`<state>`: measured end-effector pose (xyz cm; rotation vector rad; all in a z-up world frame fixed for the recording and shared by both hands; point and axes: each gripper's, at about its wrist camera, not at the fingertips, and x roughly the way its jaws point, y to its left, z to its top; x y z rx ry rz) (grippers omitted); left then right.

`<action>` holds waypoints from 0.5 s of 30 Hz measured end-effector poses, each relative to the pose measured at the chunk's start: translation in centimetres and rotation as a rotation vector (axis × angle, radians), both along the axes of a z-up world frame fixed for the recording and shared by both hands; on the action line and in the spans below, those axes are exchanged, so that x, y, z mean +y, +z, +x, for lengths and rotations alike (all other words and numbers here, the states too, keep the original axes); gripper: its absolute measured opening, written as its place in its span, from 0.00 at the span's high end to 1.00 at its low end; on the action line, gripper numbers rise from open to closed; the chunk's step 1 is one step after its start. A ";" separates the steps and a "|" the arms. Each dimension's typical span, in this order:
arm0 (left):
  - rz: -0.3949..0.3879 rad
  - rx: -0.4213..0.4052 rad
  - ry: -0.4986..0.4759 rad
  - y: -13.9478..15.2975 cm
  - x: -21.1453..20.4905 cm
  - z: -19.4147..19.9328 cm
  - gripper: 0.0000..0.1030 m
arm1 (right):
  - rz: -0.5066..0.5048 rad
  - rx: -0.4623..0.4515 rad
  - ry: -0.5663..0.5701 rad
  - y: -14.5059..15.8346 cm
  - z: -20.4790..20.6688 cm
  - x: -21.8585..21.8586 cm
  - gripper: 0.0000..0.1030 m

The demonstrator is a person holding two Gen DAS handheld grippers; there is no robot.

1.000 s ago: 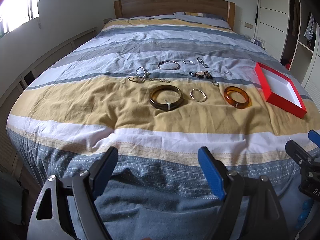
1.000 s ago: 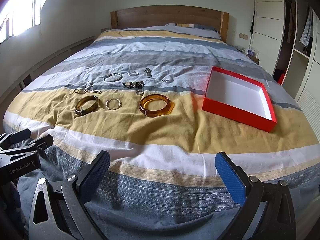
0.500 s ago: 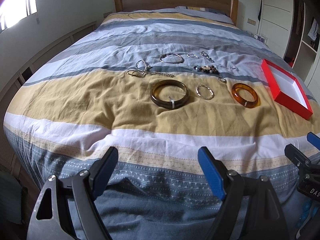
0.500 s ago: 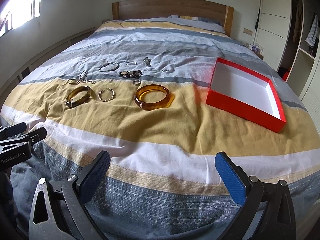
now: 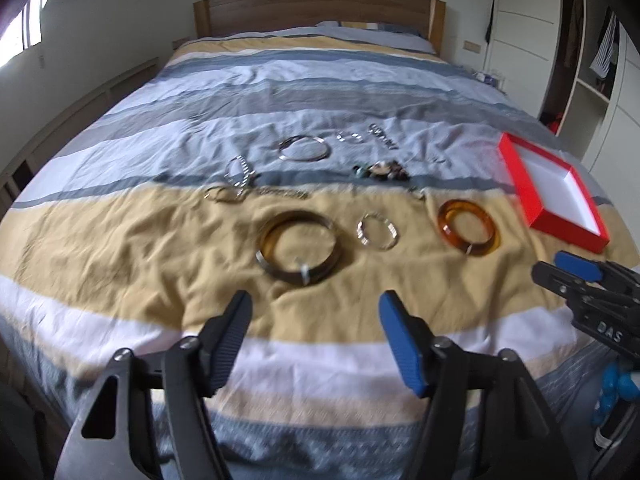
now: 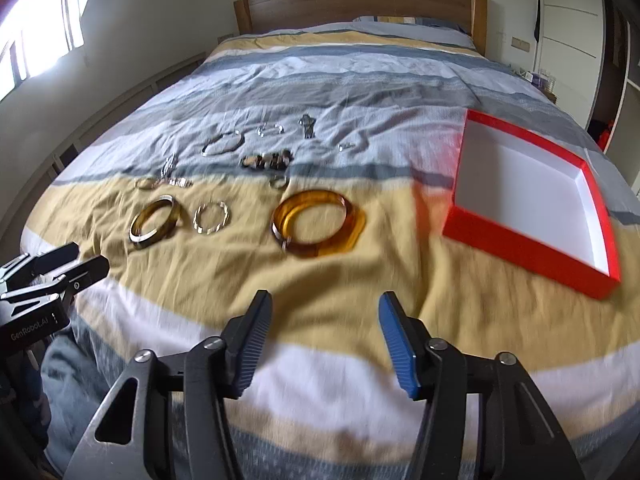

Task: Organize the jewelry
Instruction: 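Grasp the dark brown bangle with the left tool while the right tool grasps the amber bangle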

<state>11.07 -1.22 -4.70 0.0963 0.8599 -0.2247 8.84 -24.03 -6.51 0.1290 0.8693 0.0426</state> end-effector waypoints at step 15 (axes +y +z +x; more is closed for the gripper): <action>0.030 0.144 -0.032 -5.0 -3.4 8.4 0.63 | 0.051 0.125 0.025 -3.7 10.6 -2.3 0.60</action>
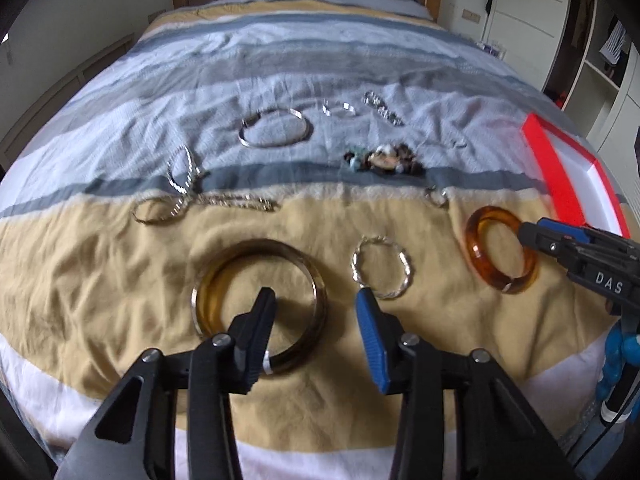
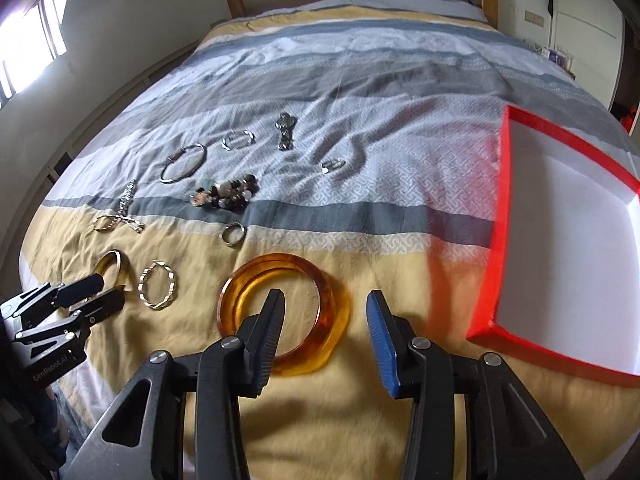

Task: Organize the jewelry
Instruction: 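Grasp the dark brown bangle with the left tool while the right tool grasps the amber bangle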

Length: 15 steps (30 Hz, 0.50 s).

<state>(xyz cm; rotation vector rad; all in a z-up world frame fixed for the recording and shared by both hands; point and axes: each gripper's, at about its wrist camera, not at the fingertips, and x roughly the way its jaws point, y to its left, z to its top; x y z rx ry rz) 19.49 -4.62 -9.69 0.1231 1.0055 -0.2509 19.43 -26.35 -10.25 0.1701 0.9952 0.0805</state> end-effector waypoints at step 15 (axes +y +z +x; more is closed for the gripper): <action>-0.021 0.000 0.051 -1.5 0.7 1.3 0.91 | -0.118 -0.017 0.093 -1.7 1.6 2.8 0.88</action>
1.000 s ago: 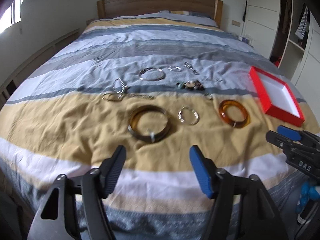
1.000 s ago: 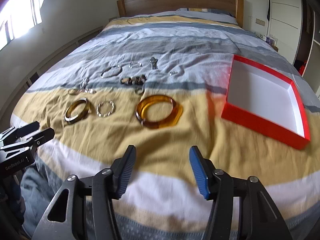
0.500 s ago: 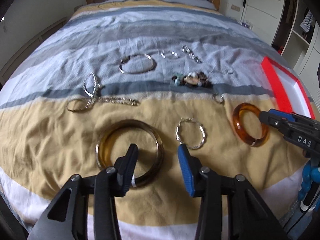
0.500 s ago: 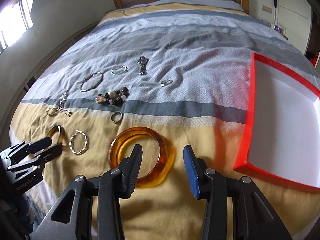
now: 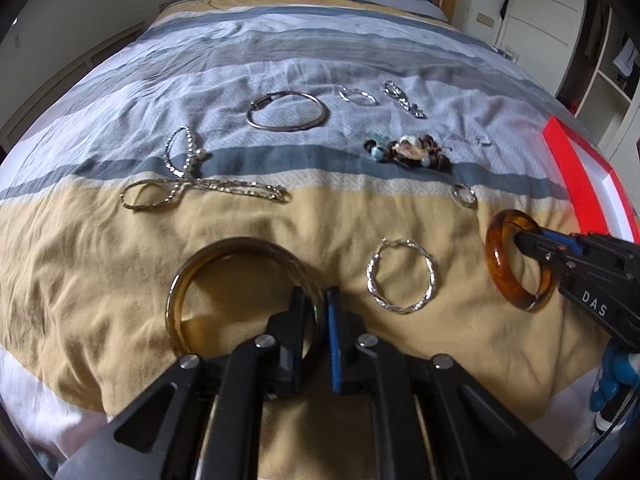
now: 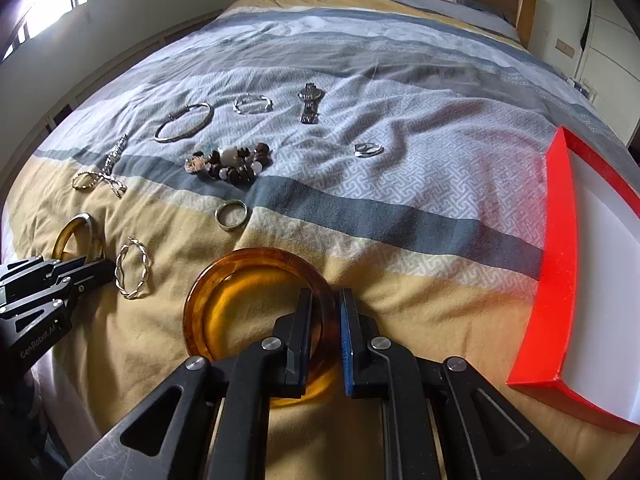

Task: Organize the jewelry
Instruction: 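Grasp the dark brown bangle with the left tool while the right tool grasps the amber bangle, then carry both bangles into the red box and open both tools to release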

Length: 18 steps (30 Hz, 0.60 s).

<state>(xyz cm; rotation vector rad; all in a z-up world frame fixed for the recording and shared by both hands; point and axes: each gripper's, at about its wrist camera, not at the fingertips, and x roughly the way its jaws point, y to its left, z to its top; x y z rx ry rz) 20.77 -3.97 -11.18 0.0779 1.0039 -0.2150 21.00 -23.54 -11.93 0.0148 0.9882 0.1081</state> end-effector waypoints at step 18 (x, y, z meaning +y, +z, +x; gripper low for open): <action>-0.073 -0.144 -0.072 9.7 -1.7 -6.2 0.92 | -0.040 -0.212 -0.089 10.0 -9.8 -3.2 0.89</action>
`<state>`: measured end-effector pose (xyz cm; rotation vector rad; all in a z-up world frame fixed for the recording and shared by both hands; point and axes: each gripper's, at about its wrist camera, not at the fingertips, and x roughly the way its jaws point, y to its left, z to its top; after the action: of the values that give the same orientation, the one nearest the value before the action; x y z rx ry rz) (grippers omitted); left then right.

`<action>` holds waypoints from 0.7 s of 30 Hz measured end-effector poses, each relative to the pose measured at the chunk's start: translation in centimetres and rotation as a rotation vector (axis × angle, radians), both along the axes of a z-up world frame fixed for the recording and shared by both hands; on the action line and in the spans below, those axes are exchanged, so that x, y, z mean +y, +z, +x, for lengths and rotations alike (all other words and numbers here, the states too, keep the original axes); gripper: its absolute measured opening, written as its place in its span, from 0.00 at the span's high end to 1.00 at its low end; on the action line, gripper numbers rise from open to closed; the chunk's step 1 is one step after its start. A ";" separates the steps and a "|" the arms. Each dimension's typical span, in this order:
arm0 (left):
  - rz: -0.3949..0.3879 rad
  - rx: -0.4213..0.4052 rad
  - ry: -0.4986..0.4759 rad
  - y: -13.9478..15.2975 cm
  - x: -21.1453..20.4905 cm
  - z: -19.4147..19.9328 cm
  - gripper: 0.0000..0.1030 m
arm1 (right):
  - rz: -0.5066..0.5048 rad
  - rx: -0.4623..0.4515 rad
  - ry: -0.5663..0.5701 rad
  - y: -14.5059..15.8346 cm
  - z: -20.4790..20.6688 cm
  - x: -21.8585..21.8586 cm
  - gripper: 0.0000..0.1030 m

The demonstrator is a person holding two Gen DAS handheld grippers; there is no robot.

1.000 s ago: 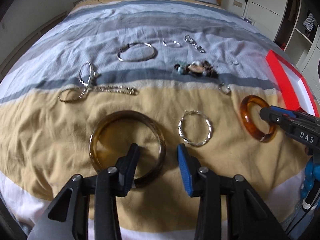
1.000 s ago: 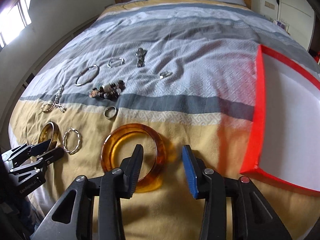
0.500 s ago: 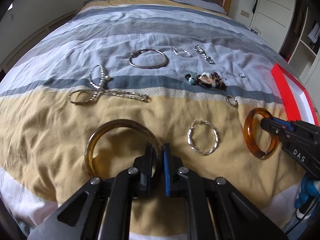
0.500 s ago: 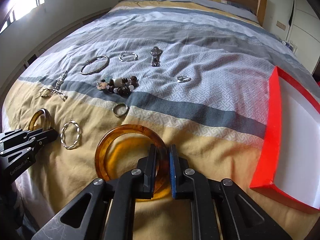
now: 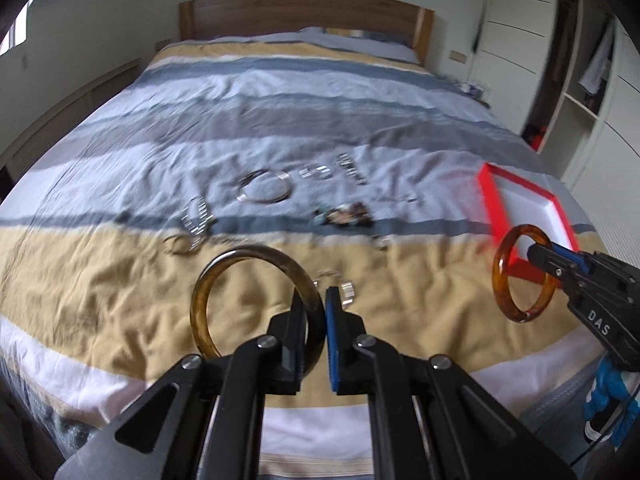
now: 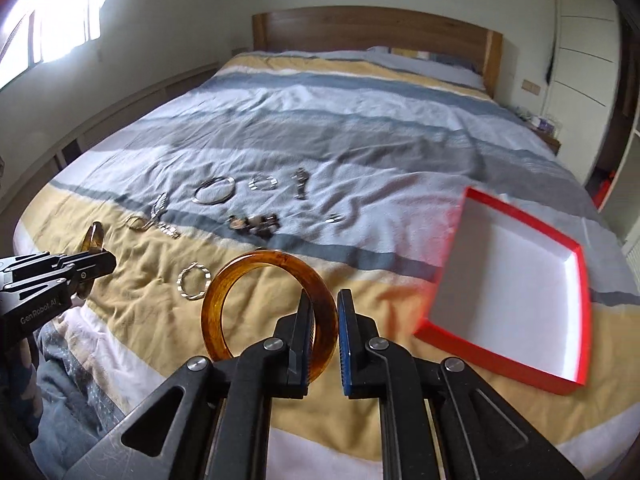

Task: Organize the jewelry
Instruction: 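Carry both bangles into the red box and open both tools to release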

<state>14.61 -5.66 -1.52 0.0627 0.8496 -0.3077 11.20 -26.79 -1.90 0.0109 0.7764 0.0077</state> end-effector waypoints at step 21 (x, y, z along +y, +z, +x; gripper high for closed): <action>-0.031 0.109 -0.513 -2.1 -32.0 5.4 0.92 | -0.054 0.093 -0.138 -3.3 7.2 -24.2 0.89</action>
<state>20.03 -37.62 -3.66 0.2383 0.9293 -0.8111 18.41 -50.96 -5.24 0.0137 0.8676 -0.1460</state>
